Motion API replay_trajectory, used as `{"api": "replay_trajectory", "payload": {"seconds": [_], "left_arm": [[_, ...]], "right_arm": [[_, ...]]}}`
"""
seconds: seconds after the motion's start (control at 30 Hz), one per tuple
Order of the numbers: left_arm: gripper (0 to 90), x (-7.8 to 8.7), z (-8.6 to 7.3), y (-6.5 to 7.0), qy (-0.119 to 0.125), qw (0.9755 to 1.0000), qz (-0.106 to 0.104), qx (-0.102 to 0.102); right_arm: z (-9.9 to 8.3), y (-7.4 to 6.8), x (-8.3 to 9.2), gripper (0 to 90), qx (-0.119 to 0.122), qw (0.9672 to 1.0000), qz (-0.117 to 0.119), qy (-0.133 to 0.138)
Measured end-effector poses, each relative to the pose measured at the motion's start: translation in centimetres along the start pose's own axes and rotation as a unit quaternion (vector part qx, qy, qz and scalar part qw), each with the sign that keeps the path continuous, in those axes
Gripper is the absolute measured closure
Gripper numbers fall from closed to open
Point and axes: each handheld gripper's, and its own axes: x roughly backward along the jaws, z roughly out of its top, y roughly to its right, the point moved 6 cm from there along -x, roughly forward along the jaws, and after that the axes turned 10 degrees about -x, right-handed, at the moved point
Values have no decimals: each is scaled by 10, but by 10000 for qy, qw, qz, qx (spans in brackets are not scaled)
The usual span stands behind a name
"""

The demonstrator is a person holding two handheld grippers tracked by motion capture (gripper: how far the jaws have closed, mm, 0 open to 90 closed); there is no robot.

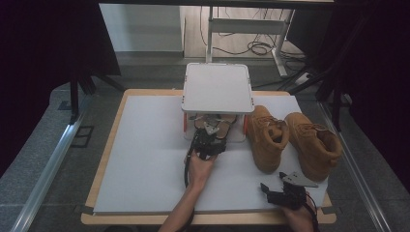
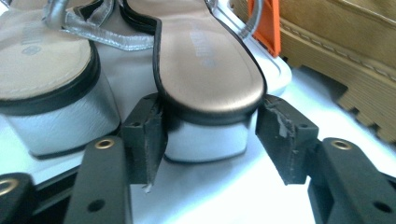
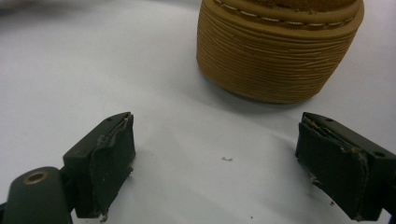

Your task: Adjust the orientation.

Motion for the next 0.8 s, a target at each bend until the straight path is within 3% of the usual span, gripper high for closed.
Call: {"api": "replay_trajectory", "payload": {"seconds": [0.13,0.23,0.3,0.43,0.8], "left_arm": [[531,9,-5,-1,2,9998,28,-209],[664,15,-10,-2,48,9997,-57,-242],[760,18,-11,-2,95,9995,-222,-223],[869,17,-13,-1,63,9990,-309,-327],[898,10,-11,-1,61,9989,-341,-313]], "right_arm": [[0,0,0,117,2,10000,0,-3],[0,0,0,117,3,10000,-1,-5],[0,0,0,117,5,10000,-1,-4],[0,0,0,117,6,10000,-2,-5],[0,0,0,117,4,10000,-2,-4]]}}
